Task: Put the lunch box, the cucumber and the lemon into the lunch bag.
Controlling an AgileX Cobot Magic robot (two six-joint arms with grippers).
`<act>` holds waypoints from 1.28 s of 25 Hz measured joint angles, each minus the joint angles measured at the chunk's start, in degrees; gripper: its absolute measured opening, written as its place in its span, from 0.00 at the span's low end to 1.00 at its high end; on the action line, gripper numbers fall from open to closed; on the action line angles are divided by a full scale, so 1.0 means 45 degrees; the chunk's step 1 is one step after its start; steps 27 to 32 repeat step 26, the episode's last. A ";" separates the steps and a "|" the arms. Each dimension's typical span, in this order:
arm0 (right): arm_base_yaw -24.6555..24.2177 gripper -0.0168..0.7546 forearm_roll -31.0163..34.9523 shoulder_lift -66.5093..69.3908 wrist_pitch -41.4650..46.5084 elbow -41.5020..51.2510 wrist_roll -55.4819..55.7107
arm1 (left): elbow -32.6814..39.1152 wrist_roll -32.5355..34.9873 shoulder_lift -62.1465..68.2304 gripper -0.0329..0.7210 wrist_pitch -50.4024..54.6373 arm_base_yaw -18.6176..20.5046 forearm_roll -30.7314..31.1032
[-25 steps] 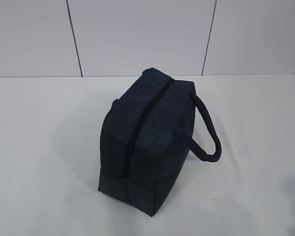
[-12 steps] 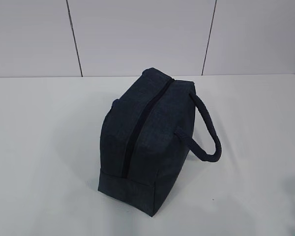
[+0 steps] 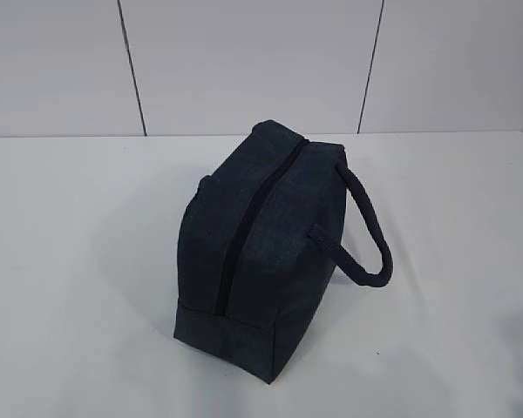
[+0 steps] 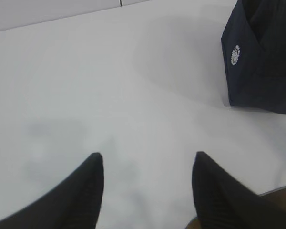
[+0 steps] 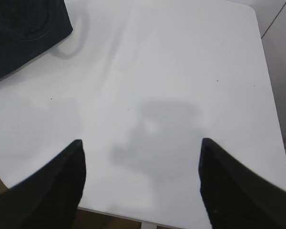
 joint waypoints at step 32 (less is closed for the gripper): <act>0.0000 0.75 0.0000 0.0000 0.0000 0.0000 0.0000 | 0.0000 0.0000 0.0000 0.62 0.0000 0.0000 0.0000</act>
